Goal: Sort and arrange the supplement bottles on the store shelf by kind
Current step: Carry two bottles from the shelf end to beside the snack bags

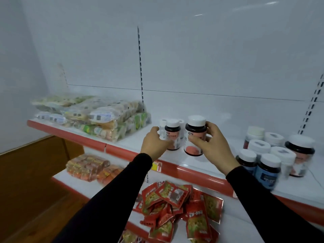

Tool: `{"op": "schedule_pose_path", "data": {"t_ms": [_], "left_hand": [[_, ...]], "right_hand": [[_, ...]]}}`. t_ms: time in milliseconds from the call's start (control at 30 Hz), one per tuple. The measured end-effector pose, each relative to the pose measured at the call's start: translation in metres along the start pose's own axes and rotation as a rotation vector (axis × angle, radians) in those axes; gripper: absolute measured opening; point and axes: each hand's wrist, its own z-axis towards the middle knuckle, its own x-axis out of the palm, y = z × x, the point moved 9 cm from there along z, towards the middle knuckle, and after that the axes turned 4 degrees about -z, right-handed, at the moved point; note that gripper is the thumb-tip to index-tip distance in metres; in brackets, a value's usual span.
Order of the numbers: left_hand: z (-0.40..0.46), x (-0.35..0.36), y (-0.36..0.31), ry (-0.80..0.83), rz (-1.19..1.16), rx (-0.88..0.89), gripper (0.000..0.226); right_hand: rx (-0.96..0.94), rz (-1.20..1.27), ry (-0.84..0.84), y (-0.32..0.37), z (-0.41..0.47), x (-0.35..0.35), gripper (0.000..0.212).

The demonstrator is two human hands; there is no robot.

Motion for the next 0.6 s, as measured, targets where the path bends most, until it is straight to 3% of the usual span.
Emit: {"op": "schedule_pose_path", "data": {"t_ms": [333, 600], "left_hand": [[0.07, 0.039, 0.019, 0.155, -0.059, 0.107, 0.048], [0.078, 0.028, 0.021, 0.268, -0.058, 0.146, 0.055]], "right_hand": [[0.137, -0.083, -0.162, -0.03, 0.009, 0.008, 0.06], [0.144, -0.118, -0.212, -0.033, 0.013, 0.026, 0.058]]}}
